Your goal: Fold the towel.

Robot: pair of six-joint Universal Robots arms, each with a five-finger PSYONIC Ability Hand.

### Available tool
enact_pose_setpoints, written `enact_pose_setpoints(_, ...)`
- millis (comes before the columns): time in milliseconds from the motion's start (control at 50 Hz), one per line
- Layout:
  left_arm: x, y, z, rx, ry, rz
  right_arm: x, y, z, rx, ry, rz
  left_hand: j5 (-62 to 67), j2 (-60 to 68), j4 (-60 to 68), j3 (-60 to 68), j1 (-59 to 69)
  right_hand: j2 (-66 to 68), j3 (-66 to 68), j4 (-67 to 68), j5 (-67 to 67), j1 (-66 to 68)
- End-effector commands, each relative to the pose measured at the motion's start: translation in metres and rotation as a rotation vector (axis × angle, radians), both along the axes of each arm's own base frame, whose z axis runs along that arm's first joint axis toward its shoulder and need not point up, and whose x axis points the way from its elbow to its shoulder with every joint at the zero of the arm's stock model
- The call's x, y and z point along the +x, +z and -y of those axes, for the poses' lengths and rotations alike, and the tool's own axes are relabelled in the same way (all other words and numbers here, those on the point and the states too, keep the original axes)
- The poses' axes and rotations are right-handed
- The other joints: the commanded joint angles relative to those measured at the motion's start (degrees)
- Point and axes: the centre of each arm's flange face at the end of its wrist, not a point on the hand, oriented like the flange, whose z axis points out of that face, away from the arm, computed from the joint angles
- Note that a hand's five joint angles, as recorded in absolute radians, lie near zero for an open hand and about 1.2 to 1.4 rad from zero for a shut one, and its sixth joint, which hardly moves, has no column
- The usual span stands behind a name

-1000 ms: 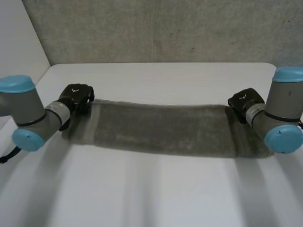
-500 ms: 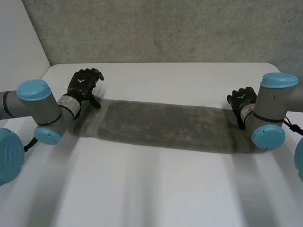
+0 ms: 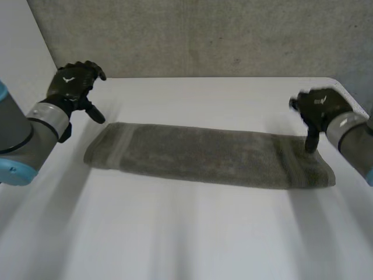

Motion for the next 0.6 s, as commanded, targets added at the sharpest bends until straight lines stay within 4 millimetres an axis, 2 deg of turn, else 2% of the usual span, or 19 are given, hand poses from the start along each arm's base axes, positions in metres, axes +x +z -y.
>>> enact_pose_setpoints(20,0.015,0.001,-0.022,0.036,0.096,0.002,-0.015,-0.04,-0.023,0.179,-0.002,-0.093,-3.2,-3.9,-4.5,-4.3,-4.2,-4.2,-4.0,-4.9,-3.8,-3.0)
enact_pose_setpoints(40,0.016,0.001,-0.022,0.036,0.096,0.002,-0.023,-0.047,-0.02,0.19,-0.024,-0.091,-3.2,-3.9,-4.5,-4.3,-4.2,-3.1,-2.9,-3.8,-2.7,-2.0)
enact_pose_setpoints(60,0.018,-0.004,-0.026,0.057,0.113,0.007,-0.023,-0.047,-0.02,0.19,-0.024,-0.091,-3.2,-3.9,-4.5,-4.3,-4.2,-3.1,-2.9,-3.8,-2.7,-1.9)
enact_pose_setpoints(80,0.019,-0.011,-0.03,0.08,0.128,0.01,-0.029,-0.056,-0.017,0.194,-0.041,-0.087,-3.2,-3.9,-4.5,-4.3,-4.2,-1.6,-1.4,-2.3,-1.2,-0.4)
enact_pose_setpoints(140,0.021,-0.017,-0.033,0.1,0.137,0.013,-0.036,-0.072,-0.009,0.18,-0.065,-0.084,-3.2,-3.9,-4.5,-4.3,-4.2,4.4,4.6,3.8,4.8,5.6)
enact_pose_setpoints(180,0.023,-0.029,-0.038,0.129,0.142,0.015,-0.037,-0.078,-0.005,0.16,-0.069,-0.08,-3.2,-3.9,-4.5,-4.3,-4.2,8.3,8.5,7.6,8.7,9.5)
enact_pose_setpoints(240,0.022,-0.034,-0.038,0.117,0.139,0.012,-0.039,-0.087,0.002,0.126,-0.078,-0.073,-3.2,-3.9,-4.5,-4.3,-4.2,12.7,12.9,12.0,13.1,13.8)
enact_pose_setpoints(320,0.022,-0.037,-0.036,0.094,0.144,0.007,-0.043,-0.099,0.008,0.117,-0.086,-0.069,-3.2,-3.9,-4.5,-4.3,-4.2,14.9,15.1,14.2,15.3,16.1)
enact_pose_setpoints(360,0.023,-0.039,-0.037,0.09,0.145,0.004,-0.044,-0.108,0.01,0.119,-0.084,-0.066,-3.2,-3.9,-4.5,-4.3,-4.2,21.1,21.3,20.4,21.5,22.2)
enact_pose_setpoints(440,0.027,-0.045,-0.038,0.088,0.153,0.005,-0.044,-0.113,0.013,0.117,-0.075,-0.057,-3.2,-3.9,-4.5,-4.3,-4.2,25.8,26.0,25.2,26.2,27.0)
enact_pose_setpoints(460,0.029,-0.046,-0.037,0.082,0.16,0.004,-0.045,-0.113,0.015,0.113,-0.073,-0.048,-3.2,-3.9,-4.5,-4.3,-4.2,31.8,32.0,31.2,32.2,33.0)
enact_pose_setpoints(480,0.029,-0.046,-0.037,0.082,0.16,0.004,-0.045,-0.113,0.015,0.113,-0.073,-0.048,-3.2,-3.9,-4.5,-4.3,-4.2,31.9,32.1,31.2,32.3,33.0)
enact_pose_setpoints(520,0.03,-0.047,-0.036,0.076,0.165,0.002,-0.047,-0.114,0.017,0.102,-0.066,-0.037,-3.2,-3.9,-4.5,-4.3,-4.2,52.8,53.0,52.1,53.2,54.0)
enact_pose_setpoints(540,0.031,-0.048,-0.036,0.075,0.168,0.002,-0.047,-0.114,0.017,0.102,-0.066,-0.037,-3.2,-3.9,-4.5,-4.3,-4.2,52.9,53.1,52.2,53.3,54.1)
enact_pose_setpoints(560,0.031,-0.048,-0.036,0.07,0.168,0.001,-0.048,-0.114,0.018,0.102,-0.065,-0.034,-3.2,-3.9,-4.5,-4.3,-4.2,63.6,63.7,62.9,64.0,64.7)
enact_pose_setpoints(600,0.031,-0.048,-0.036,0.069,0.168,0.0,-0.049,-0.114,0.019,0.102,-0.065,-0.032,-3.2,-3.9,-4.5,-4.3,-4.2,65.8,66.0,65.1,66.2,67.0)
